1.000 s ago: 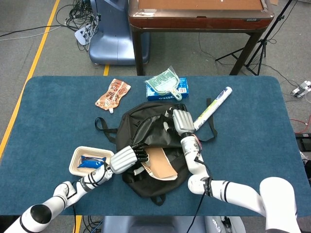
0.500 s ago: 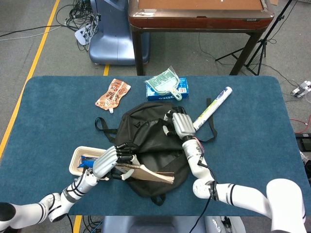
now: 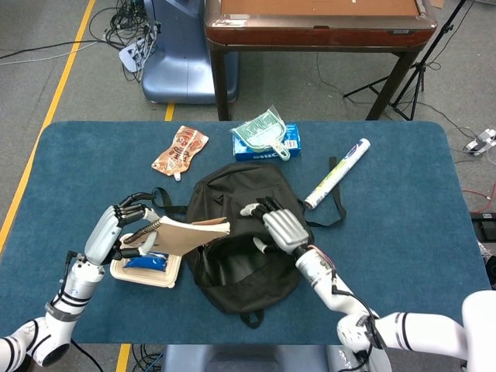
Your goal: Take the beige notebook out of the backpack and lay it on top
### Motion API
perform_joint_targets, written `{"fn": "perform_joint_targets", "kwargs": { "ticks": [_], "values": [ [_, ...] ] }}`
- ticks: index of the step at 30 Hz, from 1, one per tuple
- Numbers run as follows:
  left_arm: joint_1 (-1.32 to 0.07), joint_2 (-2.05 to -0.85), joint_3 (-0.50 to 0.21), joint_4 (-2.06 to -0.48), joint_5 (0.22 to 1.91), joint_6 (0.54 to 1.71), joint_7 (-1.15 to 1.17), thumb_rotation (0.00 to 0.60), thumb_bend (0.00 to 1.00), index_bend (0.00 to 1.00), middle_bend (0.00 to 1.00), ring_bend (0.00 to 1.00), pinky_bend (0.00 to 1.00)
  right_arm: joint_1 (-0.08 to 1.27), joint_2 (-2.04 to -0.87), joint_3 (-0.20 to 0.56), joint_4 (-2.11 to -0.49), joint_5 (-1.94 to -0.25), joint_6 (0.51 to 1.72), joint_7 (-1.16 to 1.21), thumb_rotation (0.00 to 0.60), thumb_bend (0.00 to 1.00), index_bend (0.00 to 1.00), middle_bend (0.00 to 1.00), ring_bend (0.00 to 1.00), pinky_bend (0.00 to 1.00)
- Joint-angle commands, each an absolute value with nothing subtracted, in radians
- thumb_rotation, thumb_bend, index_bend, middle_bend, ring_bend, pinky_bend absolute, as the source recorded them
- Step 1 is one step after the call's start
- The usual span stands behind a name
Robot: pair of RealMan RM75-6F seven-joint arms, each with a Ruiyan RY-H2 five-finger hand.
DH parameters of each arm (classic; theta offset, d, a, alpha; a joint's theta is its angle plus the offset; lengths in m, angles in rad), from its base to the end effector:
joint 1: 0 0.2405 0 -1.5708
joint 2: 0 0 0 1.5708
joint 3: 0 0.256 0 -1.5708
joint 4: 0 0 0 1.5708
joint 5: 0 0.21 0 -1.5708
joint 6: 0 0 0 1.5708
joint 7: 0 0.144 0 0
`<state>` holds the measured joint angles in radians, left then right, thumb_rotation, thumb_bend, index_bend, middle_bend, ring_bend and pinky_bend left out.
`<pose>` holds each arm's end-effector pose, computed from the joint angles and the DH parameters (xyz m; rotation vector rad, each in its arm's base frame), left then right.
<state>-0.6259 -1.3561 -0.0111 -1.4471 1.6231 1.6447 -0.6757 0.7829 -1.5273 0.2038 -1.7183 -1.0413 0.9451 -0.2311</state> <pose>-0.1650 0.2990 0.1061 -1.5833 -1.0892 -1.9751 -0.0880 -0.3123 -0.0207 1.9082 -1.2609 1.1337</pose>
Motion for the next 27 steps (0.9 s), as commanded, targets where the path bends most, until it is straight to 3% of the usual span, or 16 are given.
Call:
{"fn": "perform_joint_targets", "kwargs": {
  "ticks": [1, 6, 15, 22, 27],
  "values": [
    [-0.617, -1.339, -0.038, -1.448, 1.598, 1.626, -0.678, 0.6, 0.45, 0.67, 0.75, 0.51, 0.22, 0.738, -1.438, 0.118, -1.816, -1.188, 0.958, -0.245, 0.6, 0.26, 0.0, 0.0, 0.0, 0.0],
    [-0.627, -1.329, -0.079, -1.434, 1.579, 1.578, -0.658, 0.6, 0.45, 0.67, 0.75, 0.5, 0.22, 0.681, -1.364, 0.052, -1.885, -1.361, 1.027, -0.206, 0.6, 0.15, 0.0, 0.0, 0.0, 0.0],
    [-0.71, -1.405, -0.165, -1.344, 1.534, 1.441, -0.555, 0.6, 0.45, 0.66, 0.75, 0.5, 0.22, 0.575, -1.244, 0.002, -1.958, -1.55, 1.195, -0.112, 0.6, 0.14, 0.0, 0.0, 0.0, 0.0],
    [-0.805, -1.535, -0.214, -1.176, 1.51, 1.333, -0.46, 0.6, 0.45, 0.65, 0.75, 0.49, 0.22, 0.521, -1.192, 0.012, -1.972, -1.604, 1.285, -0.087, 0.6, 0.14, 0.0, 0.0, 0.0, 0.0],
    [-0.858, -1.671, -0.206, -0.947, 1.538, 1.32, -0.35, 0.6, 0.45, 0.64, 0.73, 0.49, 0.22, 0.501, -1.183, 0.025, -1.97, -1.598, 1.303, -0.063, 0.6, 0.14, 0.0, 0.0, 0.0, 0.0]
  ]
}}
